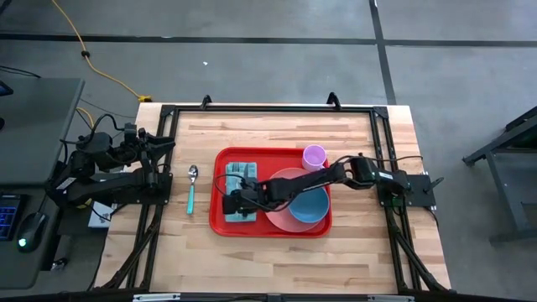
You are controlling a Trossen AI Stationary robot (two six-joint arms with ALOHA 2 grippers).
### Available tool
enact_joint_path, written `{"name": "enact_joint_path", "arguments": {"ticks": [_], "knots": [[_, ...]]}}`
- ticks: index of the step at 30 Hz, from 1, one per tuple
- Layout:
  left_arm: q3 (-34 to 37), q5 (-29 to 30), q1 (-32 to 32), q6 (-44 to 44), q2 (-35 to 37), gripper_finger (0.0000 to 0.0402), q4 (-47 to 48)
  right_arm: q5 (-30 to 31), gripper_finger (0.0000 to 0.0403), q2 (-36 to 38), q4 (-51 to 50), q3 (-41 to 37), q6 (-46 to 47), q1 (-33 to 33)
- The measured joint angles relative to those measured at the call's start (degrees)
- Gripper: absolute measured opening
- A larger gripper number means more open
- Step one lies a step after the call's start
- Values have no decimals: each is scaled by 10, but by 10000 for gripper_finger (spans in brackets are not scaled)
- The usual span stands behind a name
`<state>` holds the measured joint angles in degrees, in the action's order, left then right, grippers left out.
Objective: Set up tray
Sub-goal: Put the blue fork on the blue napkin to the left of the black knife, then put the green spoon on the blue napkin to the middle of the blue fork and black knife
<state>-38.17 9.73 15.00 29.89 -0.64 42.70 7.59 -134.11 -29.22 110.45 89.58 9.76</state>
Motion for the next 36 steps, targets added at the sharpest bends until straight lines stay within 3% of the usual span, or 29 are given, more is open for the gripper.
{"name": "enact_joint_path", "arguments": {"ticks": [19,29,36], "knots": [[0,20,0,0,0,182,0,0,4,-16,21,0,4,-6],[0,17,0,0,0,182,0,6,66,-16,20,0,4,-8],[0,17,0,0,0,182,0,6,86,-16,20,0,4,-9]]}}
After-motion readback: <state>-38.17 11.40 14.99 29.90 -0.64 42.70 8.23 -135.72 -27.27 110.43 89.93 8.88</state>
